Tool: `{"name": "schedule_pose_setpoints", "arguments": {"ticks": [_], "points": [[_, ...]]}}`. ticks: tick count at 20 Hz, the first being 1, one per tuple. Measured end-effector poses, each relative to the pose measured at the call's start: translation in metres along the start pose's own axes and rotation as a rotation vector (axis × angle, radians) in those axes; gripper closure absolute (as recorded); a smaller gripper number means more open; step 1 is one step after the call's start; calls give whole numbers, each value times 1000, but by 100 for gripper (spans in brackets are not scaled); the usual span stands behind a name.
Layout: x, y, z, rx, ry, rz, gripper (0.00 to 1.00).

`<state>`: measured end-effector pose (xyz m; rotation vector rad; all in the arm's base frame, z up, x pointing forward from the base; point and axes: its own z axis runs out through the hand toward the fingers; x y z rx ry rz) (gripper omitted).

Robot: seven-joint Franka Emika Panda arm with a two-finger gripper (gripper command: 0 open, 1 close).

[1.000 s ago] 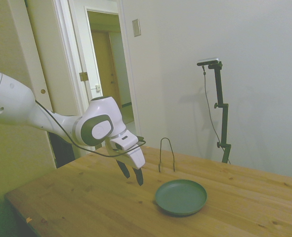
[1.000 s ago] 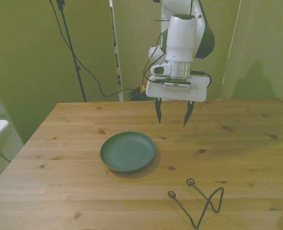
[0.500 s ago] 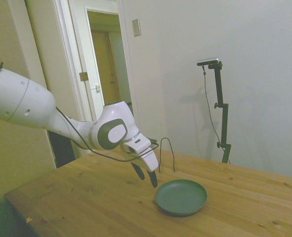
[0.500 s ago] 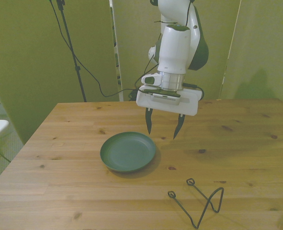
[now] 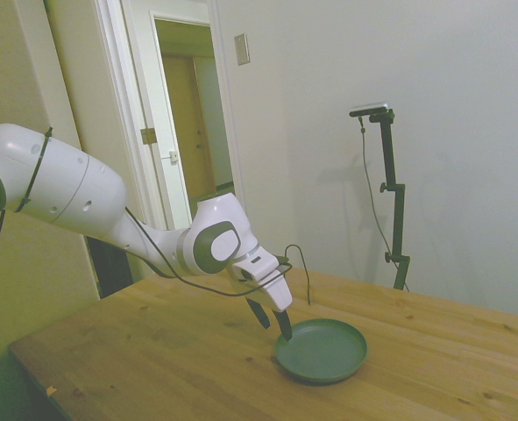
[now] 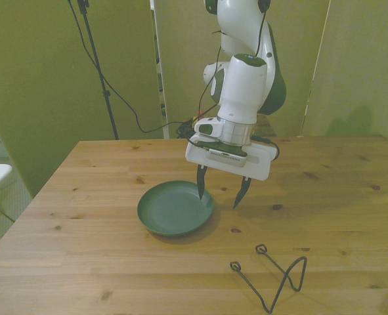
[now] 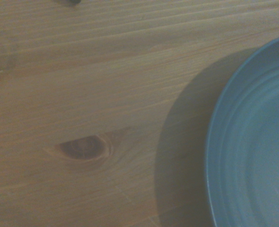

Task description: Load the plate

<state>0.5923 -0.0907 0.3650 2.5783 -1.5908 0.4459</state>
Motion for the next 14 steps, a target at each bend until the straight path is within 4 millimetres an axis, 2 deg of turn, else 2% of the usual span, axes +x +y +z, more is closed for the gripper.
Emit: {"name": "schedule_pose_setpoints", "arguments": {"ticks": [3, 4, 14], "points": [[1, 1, 4, -4, 5, -2, 0], [1, 1, 5, -5, 7, 0, 100], [0, 1, 16, -21, 1, 14, 100]]}}
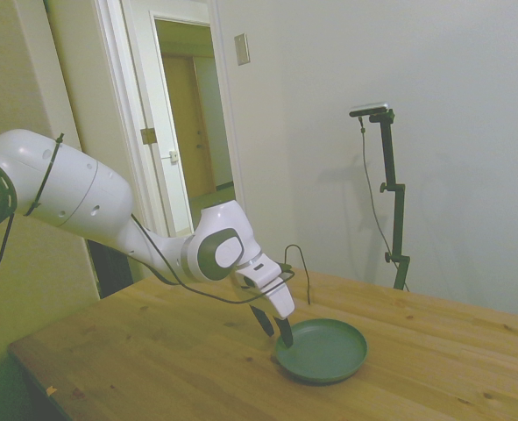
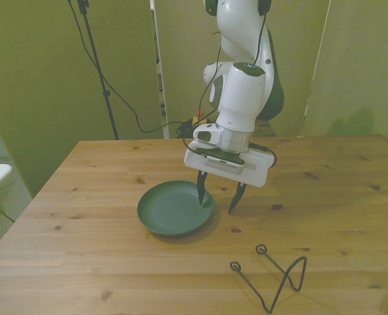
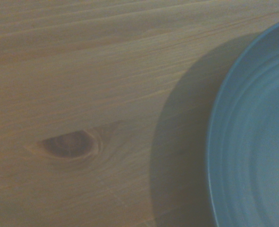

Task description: Load the plate

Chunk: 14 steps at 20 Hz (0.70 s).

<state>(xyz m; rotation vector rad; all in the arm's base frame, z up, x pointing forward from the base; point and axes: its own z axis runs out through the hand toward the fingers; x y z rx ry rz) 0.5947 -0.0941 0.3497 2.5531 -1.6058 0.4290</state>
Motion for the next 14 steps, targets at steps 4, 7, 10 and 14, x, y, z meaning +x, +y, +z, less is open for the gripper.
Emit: {"name": "schedule_pose_setpoints", "arguments": {"ticks": [4, 7, 10, 14], "points": [[0, 0, 1, -1, -1, 5, 100], [0, 0, 1, -1, 0, 5, 100], [0, 0, 1, -1, 0, 7, 100], [2, 0, 0, 1, 0, 11, 100]]}}
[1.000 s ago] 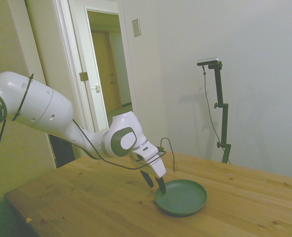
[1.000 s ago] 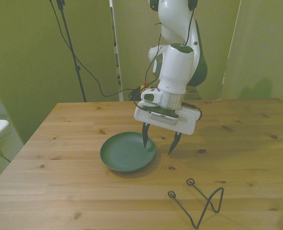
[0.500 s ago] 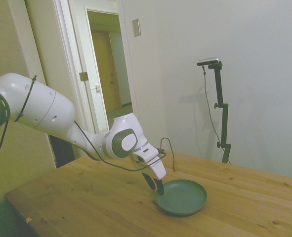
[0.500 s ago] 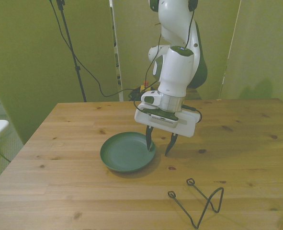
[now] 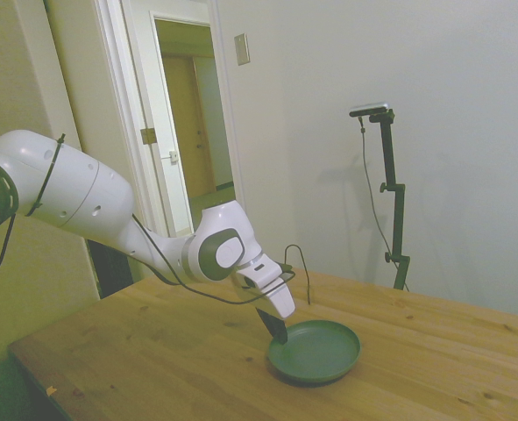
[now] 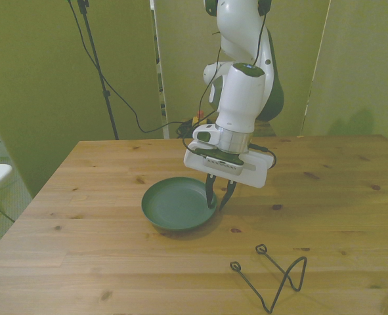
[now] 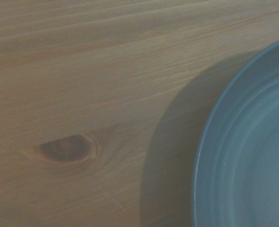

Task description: Load the plate

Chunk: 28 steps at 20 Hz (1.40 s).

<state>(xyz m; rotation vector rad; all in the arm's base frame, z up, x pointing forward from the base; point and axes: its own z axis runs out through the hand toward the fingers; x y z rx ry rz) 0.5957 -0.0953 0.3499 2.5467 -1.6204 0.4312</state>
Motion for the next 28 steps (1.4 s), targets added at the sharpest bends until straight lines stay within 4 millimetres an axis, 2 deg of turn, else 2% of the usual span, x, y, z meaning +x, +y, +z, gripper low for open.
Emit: {"name": "schedule_pose_setpoints", "arguments": {"ticks": [13, 18, 24, 28], "points": [[5, -5, -7, 27, -17, 41, 100], [5, -14, -16, 67, -66, 102, 100], [10, -26, -34, 100, -103, 136, 100], [14, -40, -61, 131, -120, 146, 100]]}}
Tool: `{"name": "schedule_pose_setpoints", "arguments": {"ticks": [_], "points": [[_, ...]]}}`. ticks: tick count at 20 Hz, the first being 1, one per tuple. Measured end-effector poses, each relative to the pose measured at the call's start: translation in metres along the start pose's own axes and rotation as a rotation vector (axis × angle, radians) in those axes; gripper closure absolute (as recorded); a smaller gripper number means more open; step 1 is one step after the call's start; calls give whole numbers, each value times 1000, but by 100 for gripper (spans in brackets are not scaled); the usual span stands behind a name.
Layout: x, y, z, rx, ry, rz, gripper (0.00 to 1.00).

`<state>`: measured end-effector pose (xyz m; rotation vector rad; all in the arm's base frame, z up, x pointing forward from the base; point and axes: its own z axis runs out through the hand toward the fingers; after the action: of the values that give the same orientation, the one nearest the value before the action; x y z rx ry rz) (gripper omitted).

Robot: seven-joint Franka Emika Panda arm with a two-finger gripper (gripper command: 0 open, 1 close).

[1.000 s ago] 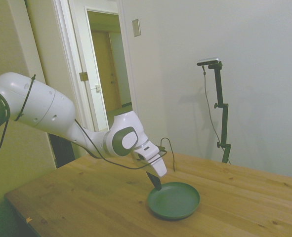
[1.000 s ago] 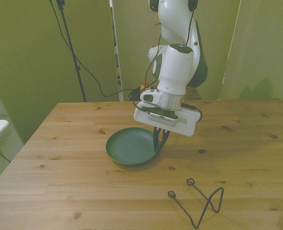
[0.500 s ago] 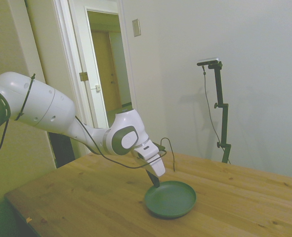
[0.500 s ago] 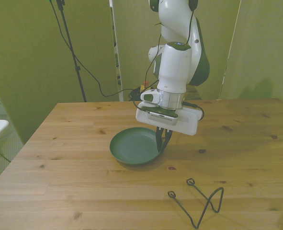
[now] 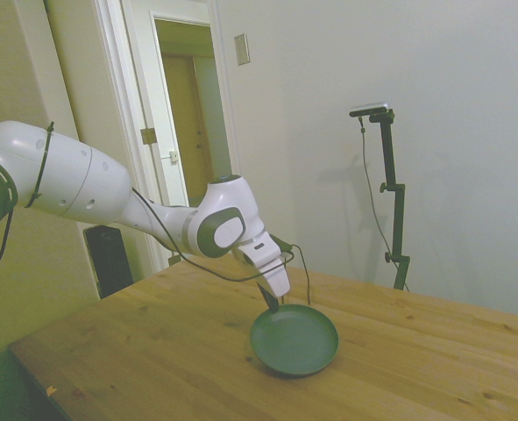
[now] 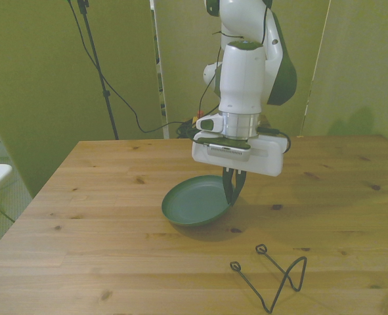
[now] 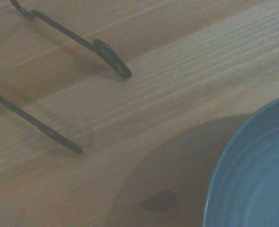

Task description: Load the plate

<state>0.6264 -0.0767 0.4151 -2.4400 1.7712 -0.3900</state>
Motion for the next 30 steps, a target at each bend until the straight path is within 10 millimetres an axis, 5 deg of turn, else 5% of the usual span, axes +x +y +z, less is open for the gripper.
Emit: {"name": "schedule_pose_setpoints", "arguments": {"ticks": [16, 23, 30], "points": [[-6, -40, -119, 125, -106, 61, 100], [-9, -41, -124, 142, -134, 66, 100], [-14, -44, -143, 402, -29, 87, 100]]}}
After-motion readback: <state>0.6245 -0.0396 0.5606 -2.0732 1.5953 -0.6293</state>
